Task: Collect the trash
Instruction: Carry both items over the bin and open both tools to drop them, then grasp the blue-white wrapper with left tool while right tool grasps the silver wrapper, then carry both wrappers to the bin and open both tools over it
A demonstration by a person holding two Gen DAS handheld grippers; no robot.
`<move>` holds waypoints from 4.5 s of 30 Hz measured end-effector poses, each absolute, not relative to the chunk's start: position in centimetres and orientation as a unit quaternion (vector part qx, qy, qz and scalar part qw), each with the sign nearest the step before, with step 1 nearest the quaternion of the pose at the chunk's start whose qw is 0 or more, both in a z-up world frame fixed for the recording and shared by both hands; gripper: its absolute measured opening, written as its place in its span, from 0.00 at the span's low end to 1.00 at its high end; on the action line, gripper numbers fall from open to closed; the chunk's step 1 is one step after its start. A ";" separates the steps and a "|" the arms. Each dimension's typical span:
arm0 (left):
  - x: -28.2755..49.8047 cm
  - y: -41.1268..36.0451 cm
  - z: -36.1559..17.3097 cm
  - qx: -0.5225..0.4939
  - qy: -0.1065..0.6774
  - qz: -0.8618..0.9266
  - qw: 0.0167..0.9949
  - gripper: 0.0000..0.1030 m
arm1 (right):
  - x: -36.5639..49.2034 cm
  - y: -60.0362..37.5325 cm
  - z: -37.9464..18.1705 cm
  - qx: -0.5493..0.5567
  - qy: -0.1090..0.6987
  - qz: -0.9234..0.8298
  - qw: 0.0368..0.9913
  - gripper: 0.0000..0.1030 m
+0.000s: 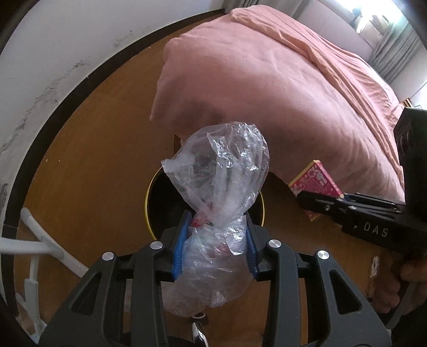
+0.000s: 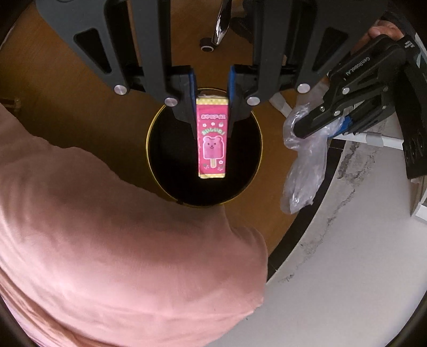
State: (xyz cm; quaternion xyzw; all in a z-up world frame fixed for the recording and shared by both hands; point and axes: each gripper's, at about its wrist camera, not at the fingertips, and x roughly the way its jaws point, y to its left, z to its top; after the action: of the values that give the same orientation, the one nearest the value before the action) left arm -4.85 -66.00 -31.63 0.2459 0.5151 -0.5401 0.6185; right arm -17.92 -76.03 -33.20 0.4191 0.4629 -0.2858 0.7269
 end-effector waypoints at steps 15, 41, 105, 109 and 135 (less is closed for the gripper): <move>-3.6 -67.0 -31.1 0.248 0.510 -0.543 0.619 0.69 | -17.0 -77.7 -33.6 0.436 0.471 -0.276 0.716 0.17; -3.6 -43.2 -3.5 0.182 0.361 -0.530 0.745 0.91 | -12.0 -61.1 -5.9 0.235 0.377 -0.255 0.859 0.77; 18.4 -4.4 2.7 0.128 0.356 -0.154 0.913 0.35 | 13.1 -31.5 0.7 0.105 0.389 0.112 0.908 0.20; 17.7 -4.3 3.9 0.113 0.350 -0.156 0.917 0.35 | 12.3 -33.0 0.5 0.122 0.383 0.103 0.910 0.20; 1.4 -44.8 -3.7 0.164 0.370 -0.522 0.751 0.35 | -12.3 -64.8 -12.7 0.324 0.359 -0.289 0.826 0.20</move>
State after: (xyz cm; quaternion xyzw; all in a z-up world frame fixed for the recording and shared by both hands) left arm 1.39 -44.83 -3.70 0.1640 0.3697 -0.5216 0.7512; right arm -12.29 -64.79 -12.66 0.3242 0.3594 -0.2887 0.8261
